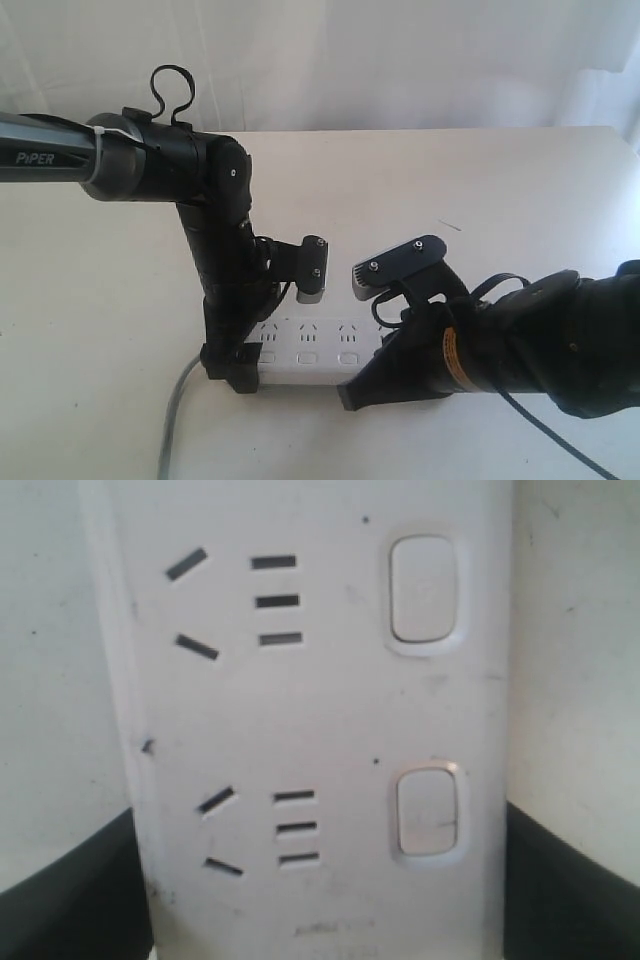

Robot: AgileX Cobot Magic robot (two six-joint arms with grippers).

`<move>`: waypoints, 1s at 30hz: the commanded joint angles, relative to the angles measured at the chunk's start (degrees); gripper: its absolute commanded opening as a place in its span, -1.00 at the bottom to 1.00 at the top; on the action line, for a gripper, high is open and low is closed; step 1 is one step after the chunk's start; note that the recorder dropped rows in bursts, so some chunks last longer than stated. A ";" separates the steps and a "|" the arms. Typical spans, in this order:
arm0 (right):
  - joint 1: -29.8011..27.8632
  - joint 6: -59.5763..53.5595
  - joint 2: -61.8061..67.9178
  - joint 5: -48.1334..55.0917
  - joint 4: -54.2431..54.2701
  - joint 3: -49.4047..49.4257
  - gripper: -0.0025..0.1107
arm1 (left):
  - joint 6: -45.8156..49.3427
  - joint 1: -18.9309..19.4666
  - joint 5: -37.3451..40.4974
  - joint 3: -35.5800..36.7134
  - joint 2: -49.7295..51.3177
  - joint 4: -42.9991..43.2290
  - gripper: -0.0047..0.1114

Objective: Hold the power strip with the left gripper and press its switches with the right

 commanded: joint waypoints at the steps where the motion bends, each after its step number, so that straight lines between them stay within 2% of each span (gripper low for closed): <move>1: 0.00 0.50 0.05 2.26 0.22 -0.32 -0.96 | -0.85 -0.44 3.04 1.37 1.77 -1.71 -0.92; 7: 0.00 0.50 0.05 6.12 0.22 -0.32 -0.96 | -0.75 -0.44 2.94 1.37 1.77 -1.71 -0.92; 30: 0.00 1.35 0.05 4.35 0.22 -0.32 -0.96 | -0.74 -0.44 3.04 1.37 1.77 -1.71 -0.92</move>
